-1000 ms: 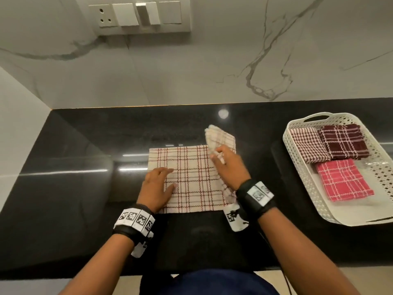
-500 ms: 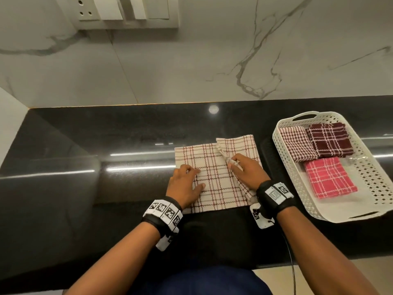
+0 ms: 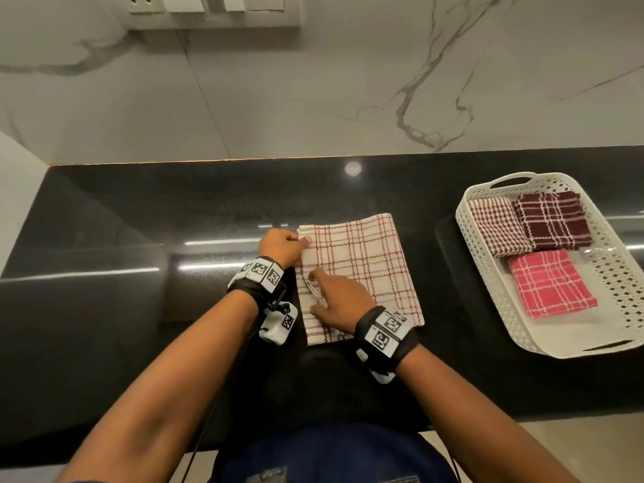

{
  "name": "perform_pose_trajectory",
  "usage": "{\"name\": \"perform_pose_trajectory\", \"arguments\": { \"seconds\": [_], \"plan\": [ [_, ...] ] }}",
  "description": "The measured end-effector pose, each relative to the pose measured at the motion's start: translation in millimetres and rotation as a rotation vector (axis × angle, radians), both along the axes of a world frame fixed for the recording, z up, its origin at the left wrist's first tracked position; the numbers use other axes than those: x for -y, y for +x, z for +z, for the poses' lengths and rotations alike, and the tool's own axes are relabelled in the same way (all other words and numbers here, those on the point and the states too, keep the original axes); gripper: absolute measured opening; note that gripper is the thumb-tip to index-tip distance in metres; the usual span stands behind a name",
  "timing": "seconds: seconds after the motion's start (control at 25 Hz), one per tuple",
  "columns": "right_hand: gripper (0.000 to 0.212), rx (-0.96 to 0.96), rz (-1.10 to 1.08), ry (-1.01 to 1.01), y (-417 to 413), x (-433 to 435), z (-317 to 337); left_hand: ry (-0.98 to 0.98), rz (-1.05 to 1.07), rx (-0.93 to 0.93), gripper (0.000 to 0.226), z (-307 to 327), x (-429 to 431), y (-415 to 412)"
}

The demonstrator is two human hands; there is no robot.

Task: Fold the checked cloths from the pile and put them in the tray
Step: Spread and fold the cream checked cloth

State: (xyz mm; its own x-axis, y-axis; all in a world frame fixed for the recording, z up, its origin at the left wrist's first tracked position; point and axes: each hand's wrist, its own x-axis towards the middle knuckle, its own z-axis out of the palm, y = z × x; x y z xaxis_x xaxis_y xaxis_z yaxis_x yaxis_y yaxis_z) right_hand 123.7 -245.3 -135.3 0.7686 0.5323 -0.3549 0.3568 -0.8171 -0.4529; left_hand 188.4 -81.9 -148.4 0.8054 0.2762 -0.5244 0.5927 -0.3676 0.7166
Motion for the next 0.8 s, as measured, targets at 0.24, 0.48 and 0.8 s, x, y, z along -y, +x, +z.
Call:
{"name": "perform_pose_trajectory", "arguments": {
  "seconds": [0.24, 0.48, 0.8],
  "plan": [
    [0.025, 0.029, 0.115, 0.125, -30, 26, -6, -0.043, -0.003, 0.007, 0.018, -2, -9, 4],
    [0.018, 0.122, 0.251, 0.132, -36, 26, 1, -0.032, -0.013, 0.048, 0.017, -4, -19, -2],
    [0.041, -0.086, -0.026, 0.32, -8, 45, 22, 0.305, -0.084, 0.309, 0.029, 5, -8, -21]
  ]
}}
